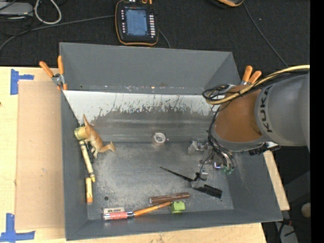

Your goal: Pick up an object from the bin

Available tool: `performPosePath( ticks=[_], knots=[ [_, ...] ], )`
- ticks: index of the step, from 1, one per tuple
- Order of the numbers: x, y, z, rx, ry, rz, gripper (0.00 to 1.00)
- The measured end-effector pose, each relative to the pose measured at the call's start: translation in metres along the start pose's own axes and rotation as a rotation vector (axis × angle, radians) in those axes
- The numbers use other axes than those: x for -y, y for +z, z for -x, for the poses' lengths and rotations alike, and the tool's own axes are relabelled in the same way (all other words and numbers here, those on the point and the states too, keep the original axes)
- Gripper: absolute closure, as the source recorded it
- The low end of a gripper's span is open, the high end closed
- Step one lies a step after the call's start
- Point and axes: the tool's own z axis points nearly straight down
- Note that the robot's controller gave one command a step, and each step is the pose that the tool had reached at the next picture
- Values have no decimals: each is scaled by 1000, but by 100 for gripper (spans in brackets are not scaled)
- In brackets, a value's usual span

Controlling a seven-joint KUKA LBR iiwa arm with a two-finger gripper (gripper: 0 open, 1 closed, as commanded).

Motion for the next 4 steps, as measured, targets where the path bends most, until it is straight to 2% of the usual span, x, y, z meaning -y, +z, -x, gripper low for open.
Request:
performPosePath(
  ticks=[1, 2, 3, 4],
  knots=[
    [8, -70, -11, 18, -147, -7, 0],
    [1, -6, -3, -3, -22, -1, 0],
    [-38, -1, 1, 17, 61, -2, 0],
    [-4, -5, -2, 1, 0, -3, 100]
  ],
)
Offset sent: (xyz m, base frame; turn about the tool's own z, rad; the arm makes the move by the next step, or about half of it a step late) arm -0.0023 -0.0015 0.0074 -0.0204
